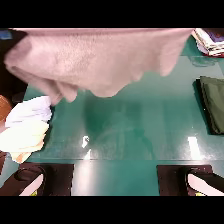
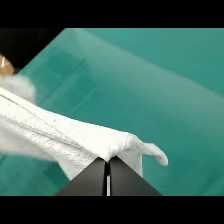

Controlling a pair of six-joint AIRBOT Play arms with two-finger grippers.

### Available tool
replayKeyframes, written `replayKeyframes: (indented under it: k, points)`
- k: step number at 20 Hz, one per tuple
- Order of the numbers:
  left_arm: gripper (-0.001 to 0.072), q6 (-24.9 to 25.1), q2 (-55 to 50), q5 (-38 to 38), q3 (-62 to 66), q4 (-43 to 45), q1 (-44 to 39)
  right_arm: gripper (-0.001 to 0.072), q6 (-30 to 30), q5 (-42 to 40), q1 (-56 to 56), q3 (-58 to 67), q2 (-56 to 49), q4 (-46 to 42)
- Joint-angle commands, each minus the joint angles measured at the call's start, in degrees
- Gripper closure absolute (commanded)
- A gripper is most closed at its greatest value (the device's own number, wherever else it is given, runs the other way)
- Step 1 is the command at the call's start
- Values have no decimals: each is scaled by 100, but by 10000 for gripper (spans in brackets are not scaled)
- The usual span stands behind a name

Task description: Fold the shirts.

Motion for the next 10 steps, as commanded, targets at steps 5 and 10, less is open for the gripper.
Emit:
replayKeyframes:
  k: [5,10]
  points:
    - [687,-313,-229,-890,-739,-197,2,701,914,619,-485,168,-229,-90]
    - [686,-208,-737,-817,-3274,-385,2,701,960,1543,525,111,-2092,-1060]
